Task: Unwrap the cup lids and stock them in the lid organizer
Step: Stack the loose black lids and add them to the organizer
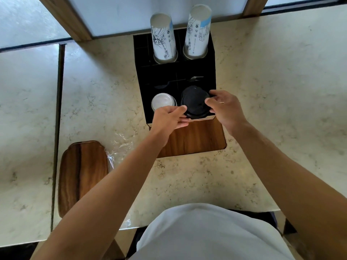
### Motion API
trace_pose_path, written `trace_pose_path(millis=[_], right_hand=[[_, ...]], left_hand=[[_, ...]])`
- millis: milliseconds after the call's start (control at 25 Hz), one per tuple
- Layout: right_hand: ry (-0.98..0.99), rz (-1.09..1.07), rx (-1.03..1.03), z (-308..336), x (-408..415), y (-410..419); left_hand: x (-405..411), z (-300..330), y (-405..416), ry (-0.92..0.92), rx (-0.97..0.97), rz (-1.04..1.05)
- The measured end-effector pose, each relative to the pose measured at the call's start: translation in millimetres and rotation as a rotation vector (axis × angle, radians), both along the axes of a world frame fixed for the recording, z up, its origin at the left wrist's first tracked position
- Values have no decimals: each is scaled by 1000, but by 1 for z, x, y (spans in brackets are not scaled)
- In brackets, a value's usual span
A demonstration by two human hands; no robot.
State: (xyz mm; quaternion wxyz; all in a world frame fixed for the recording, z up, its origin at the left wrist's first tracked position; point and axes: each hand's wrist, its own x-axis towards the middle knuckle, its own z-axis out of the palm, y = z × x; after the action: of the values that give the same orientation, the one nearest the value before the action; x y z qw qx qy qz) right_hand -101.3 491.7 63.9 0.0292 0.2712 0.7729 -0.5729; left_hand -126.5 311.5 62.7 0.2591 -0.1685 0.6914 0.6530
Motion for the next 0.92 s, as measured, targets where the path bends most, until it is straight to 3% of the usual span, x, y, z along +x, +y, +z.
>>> trace_pose_path(millis=[320, 600, 920], right_hand=[[32, -15, 287, 6, -37, 7], [61, 101, 353, -4, -44, 2], [46, 132, 372, -19, -49, 2]], left_hand=[[-41, -1, 23, -22, -126, -1], [-55, -14, 25, -165, -132, -15], [-53, -15, 28, -195, -160, -31]])
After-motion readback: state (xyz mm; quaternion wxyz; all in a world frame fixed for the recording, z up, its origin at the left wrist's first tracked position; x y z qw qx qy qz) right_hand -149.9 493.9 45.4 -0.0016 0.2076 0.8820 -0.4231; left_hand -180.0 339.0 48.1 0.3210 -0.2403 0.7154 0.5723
